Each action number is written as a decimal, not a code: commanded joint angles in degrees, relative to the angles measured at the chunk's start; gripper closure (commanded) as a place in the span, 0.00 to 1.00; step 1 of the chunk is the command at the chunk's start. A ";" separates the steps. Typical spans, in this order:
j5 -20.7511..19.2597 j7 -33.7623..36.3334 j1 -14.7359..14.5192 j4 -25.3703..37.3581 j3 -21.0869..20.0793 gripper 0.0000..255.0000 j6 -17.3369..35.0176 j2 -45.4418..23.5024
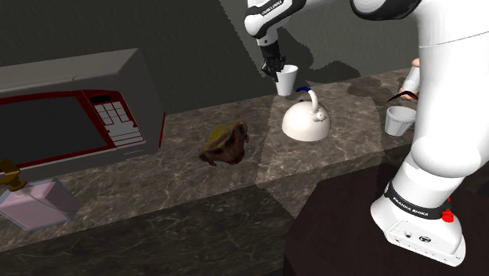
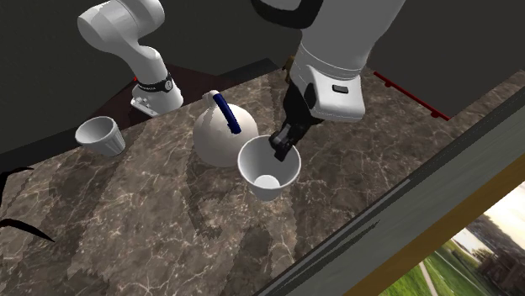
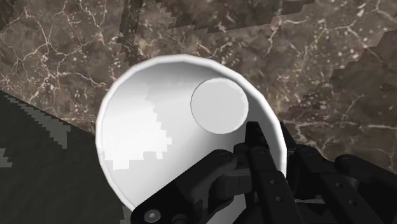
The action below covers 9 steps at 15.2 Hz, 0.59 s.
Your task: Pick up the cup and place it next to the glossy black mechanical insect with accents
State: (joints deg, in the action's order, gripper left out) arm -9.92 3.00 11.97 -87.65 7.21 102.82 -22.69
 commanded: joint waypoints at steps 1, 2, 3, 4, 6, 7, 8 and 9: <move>0.01 -0.22 -0.02 0.95 0.02 1.00 -1.25 0.31; 0.02 -0.34 -0.03 1.53 0.02 1.00 -1.95 0.43; 0.03 -0.47 -0.04 2.14 0.03 1.00 -2.65 0.54; 0.04 -0.59 -0.04 2.76 0.03 1.00 -3.36 0.64; 0.07 -0.85 -0.06 4.07 0.05 1.00 -4.79 0.79; 0.08 -0.98 -0.06 4.75 0.06 1.00 -5.52 0.85; 0.09 -1.11 -0.07 5.45 0.06 1.00 -6.25 0.89; 0.11 -1.24 -0.07 6.17 0.07 1.00 -6.99 0.92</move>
State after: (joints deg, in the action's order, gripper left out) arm -9.83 1.90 11.92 -82.34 7.28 96.74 -21.83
